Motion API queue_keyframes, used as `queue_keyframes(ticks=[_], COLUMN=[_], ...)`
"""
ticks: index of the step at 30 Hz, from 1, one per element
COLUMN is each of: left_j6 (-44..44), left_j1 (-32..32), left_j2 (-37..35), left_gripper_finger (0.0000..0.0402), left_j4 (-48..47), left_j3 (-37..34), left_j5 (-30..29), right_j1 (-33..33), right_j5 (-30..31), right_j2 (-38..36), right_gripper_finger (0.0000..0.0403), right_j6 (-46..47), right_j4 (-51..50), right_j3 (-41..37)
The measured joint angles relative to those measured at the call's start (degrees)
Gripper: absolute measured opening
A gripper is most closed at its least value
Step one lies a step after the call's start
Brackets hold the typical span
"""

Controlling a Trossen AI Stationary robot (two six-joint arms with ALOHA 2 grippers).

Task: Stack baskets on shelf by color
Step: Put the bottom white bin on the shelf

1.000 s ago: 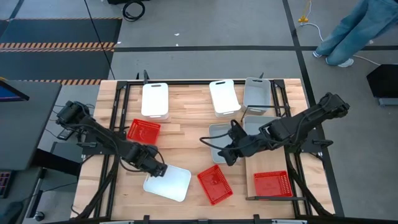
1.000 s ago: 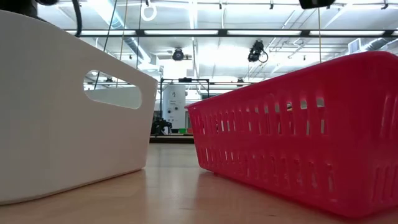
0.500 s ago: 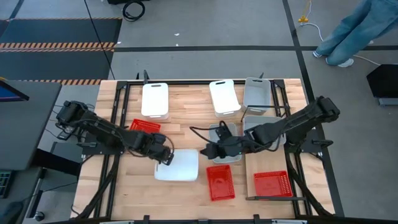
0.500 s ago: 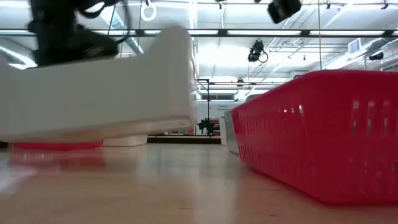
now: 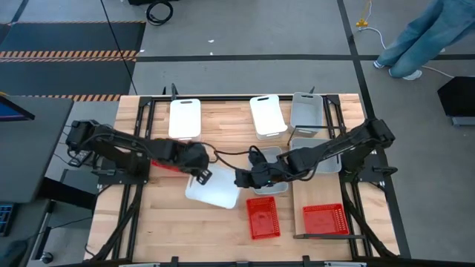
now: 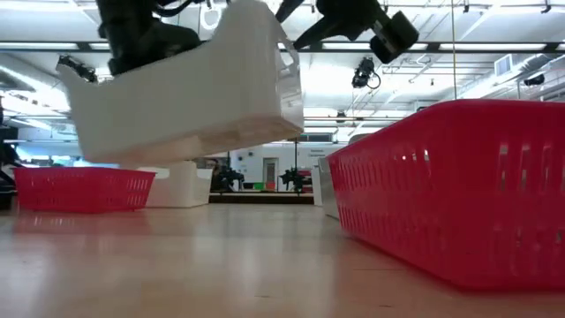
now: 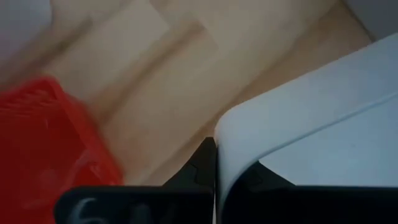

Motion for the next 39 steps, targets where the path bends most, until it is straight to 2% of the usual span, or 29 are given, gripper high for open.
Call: queue_keyframes(ticks=[8, 17, 31, 39], left_j6=[7.93, 8.97, 10.98, 14.24], left_j1=[6.02, 11.18, 11.84, 11.73], left_j2=[-1.68, -3.63, -3.57, -4.18], left_gripper_finger=[0.0011, 0.0011, 0.0011, 0.0015], left_j4=[-6.95, -3.40, 0.05, -1.06], left_j3=[0.58, 0.60, 0.60, 4.27], left_j5=[-2.14, -2.01, -0.90, -2.39], right_j1=[-1.29, -4.04, -9.21, -10.78], right_j5=[-0.04, -2.04, -5.17, -11.39], right_j2=[-3.41, -2.83, -0.97, 3.00], right_gripper_finger=[0.0138, 0.0138, 0.0138, 0.0137], right_j6=[0.67, 0.42, -0.58, -1.04], right_j4=[-2.95, -3.61, -2.83, -1.66], right_j3=[0.05, 0.05, 0.05, 0.32])
